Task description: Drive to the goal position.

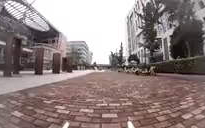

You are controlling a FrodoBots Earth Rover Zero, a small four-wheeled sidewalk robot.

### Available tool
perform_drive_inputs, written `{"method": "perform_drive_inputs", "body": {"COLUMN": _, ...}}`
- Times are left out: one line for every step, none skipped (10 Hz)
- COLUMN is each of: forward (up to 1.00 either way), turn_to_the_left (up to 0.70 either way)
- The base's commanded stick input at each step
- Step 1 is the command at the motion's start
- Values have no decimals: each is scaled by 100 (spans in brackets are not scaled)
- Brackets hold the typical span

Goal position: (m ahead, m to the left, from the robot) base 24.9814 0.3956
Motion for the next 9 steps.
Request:
{"method": "perform_drive_inputs", "body": {"forward": 45, "turn_to_the_left": 0}}
{"method": "perform_drive_inputs", "body": {"forward": 45, "turn_to_the_left": 0}}
{"method": "perform_drive_inputs", "body": {"forward": 45, "turn_to_the_left": 0}}
{"method": "perform_drive_inputs", "body": {"forward": 45, "turn_to_the_left": 0}}
{"method": "perform_drive_inputs", "body": {"forward": 45, "turn_to_the_left": 0}}
{"method": "perform_drive_inputs", "body": {"forward": 45, "turn_to_the_left": 0}}
{"method": "perform_drive_inputs", "body": {"forward": 45, "turn_to_the_left": 0}}
{"method": "perform_drive_inputs", "body": {"forward": 45, "turn_to_the_left": 0}}
{"method": "perform_drive_inputs", "body": {"forward": 45, "turn_to_the_left": 0}}
